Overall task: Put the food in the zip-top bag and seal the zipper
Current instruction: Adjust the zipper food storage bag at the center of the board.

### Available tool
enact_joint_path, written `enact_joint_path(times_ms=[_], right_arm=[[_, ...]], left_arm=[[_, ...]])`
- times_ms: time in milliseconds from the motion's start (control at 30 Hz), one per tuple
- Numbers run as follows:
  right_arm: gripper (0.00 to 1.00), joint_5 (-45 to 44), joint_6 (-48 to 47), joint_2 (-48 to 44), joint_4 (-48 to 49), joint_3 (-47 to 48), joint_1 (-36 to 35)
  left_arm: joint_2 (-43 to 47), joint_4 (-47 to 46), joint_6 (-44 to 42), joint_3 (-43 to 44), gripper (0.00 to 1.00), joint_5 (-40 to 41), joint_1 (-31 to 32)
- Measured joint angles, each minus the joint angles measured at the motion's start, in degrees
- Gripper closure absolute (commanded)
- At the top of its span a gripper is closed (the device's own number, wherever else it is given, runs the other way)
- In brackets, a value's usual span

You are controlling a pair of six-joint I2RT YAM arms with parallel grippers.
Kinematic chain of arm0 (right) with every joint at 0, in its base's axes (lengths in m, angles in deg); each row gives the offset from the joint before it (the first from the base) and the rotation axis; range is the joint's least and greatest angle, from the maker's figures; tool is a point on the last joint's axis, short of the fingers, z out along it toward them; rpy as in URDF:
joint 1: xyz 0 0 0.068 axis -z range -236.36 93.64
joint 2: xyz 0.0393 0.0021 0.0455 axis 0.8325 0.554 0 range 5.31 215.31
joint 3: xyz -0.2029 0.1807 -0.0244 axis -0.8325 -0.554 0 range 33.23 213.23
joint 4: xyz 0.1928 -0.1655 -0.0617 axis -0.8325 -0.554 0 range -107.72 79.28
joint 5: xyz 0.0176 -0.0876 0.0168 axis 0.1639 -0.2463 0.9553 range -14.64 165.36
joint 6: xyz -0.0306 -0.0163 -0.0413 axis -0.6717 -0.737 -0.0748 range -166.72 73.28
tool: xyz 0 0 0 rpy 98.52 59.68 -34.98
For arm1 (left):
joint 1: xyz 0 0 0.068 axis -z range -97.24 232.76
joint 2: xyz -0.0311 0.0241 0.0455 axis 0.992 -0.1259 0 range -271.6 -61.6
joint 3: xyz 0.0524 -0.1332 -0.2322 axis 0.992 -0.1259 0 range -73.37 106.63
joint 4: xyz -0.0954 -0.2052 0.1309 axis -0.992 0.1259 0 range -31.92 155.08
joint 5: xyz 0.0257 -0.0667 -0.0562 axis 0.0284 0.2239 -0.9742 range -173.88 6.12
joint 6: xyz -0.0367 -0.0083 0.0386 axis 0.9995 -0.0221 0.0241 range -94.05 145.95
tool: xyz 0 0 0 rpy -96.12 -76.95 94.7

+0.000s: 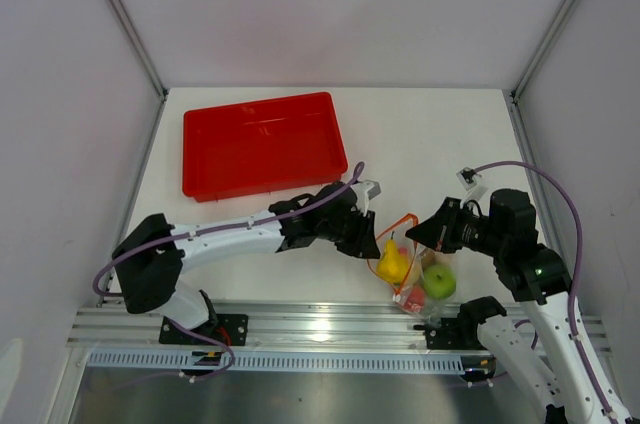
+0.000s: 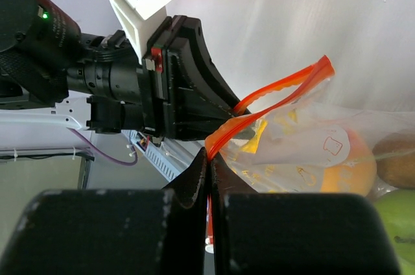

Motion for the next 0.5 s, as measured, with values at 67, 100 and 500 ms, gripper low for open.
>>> enact_joint_path(times_ms=[67,100,500], right_arm=[[1.0,0.04,0.0,0.0,-0.02,0.0,0.0],[1.0,0.11,0.0,0.0,-0.02,0.0,0.0],[1.0,2.47,-0.02,3.5,1.64,0.04,-0.46]], left_arm=[[-0.63,-0.5,0.02,0.0,0.95,-0.92,0.0],[-0.74,-0.85,0.09,-0.02,0.97,-1.4,0.0],[3.37,-4.35,-1.14,-1.29,0.99,-5.25,0.02]])
